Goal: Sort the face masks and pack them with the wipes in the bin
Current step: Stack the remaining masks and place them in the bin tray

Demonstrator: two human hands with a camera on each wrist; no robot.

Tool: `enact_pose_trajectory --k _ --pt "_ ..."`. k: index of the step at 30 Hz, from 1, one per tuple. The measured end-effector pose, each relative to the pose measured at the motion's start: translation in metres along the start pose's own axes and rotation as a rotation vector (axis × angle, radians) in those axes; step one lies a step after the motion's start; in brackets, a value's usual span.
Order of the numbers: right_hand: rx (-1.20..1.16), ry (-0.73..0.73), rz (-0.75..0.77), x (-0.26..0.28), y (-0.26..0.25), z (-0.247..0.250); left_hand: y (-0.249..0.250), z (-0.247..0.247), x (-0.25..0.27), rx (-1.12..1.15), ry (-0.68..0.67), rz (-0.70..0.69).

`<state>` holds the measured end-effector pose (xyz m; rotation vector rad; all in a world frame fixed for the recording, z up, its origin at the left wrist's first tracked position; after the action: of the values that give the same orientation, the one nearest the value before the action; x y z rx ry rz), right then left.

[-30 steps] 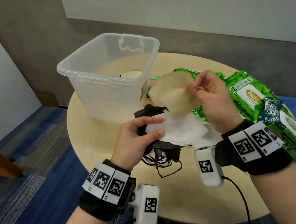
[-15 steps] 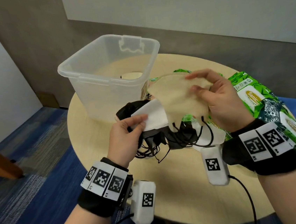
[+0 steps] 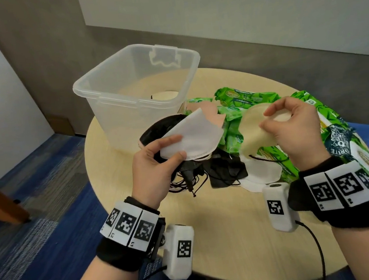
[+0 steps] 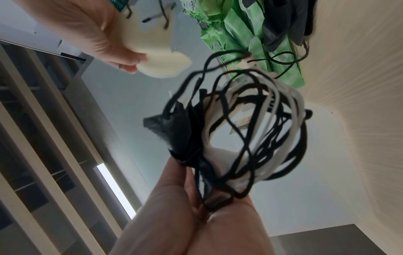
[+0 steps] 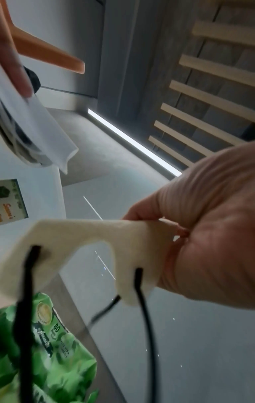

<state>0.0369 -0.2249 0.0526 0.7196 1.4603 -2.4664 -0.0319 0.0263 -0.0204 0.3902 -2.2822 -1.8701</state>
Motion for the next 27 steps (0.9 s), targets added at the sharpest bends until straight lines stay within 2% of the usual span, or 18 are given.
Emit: enact_pose_trajectory --k 3,7,10,12,16,20,22,27 --pt "0.015 0.0 0.174 0.004 -0.023 -0.003 0.0 -0.002 0.001 -0.017 -0.009 -0.014" --pt "0.084 -0.133 0.517 0.022 -0.059 -0.03 -0.002 -0.005 0.001 -0.011 -0.015 0.006" --pt "0.291 -0.269 0.718 0.034 -0.061 -0.051 -0.002 -0.005 0.001 -0.017 -0.022 0.033" --pt "0.402 -0.358 0.763 0.037 -0.05 -0.059 -0.002 -0.003 0.0 -0.008 -0.026 0.051" --pt "0.418 -0.425 0.744 0.036 -0.039 -0.064 -0.006 -0.007 0.001 0.037 -0.076 0.114" --pt "0.316 -0.469 0.686 0.03 -0.036 -0.062 -0.008 -0.012 0.003 0.005 -0.135 0.145" --pt "0.225 -0.504 0.604 0.026 -0.031 -0.06 -0.008 -0.012 0.004 -0.013 -0.159 0.152" --pt "0.001 -0.598 0.287 0.02 -0.013 -0.054 -0.008 -0.014 0.008 -0.028 -0.218 0.162"
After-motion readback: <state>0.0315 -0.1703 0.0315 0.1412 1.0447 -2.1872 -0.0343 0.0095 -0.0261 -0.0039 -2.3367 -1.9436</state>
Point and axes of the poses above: each hand's wrist, its own x-axis away from the middle knuckle, its own z-axis out of the back of the hand, y = z × x, the point moved 7 cm from there along -x, towards the middle knuckle, and after that the axes turned 8 degrees about z, right-handed, at the moved point
